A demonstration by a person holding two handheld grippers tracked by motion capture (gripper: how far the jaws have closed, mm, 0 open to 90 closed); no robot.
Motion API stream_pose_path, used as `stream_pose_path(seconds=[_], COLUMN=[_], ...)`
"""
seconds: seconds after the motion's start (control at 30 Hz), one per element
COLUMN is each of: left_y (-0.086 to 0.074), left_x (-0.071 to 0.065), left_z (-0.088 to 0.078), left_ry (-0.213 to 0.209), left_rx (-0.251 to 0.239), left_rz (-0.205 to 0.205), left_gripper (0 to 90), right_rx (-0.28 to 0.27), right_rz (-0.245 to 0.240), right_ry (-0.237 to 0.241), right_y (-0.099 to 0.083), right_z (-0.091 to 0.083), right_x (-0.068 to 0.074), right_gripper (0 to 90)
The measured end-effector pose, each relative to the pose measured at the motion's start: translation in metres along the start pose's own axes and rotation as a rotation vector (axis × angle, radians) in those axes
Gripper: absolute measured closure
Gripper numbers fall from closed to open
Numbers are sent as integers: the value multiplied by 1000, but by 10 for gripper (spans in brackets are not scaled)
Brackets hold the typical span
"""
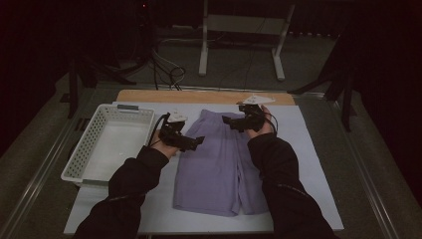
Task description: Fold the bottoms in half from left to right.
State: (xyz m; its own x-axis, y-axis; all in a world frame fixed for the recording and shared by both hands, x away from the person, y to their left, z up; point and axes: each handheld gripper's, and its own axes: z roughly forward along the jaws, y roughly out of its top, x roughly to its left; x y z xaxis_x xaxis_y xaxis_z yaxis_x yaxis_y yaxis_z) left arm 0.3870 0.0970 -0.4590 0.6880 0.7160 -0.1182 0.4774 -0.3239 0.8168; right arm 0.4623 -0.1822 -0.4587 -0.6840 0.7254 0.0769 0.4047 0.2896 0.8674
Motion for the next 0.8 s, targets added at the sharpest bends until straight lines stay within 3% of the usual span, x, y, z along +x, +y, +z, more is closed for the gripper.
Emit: stream_pose_path(seconds=[0.23,0.43,0.63,0.8], left_y=[-15,-39,-61,-74], left_x=[-25,-50,-70,-79], left_z=[-4,-12,-32,-54], left_ry=[-26,-39,-61,-64], left_rx=[6,6,7,6], left_rz=[17,55,78,89], left_gripper=[7,6,6,6], right_rx=[12,22,37,38], right_rz=[-16,-15,-35,-50], right_ry=[33,64,76,84], right_y=[1,2,3,6], right_z=[12,20,27,33], right_x=[13,24,33,41], right_gripper=[106,106,106,106])
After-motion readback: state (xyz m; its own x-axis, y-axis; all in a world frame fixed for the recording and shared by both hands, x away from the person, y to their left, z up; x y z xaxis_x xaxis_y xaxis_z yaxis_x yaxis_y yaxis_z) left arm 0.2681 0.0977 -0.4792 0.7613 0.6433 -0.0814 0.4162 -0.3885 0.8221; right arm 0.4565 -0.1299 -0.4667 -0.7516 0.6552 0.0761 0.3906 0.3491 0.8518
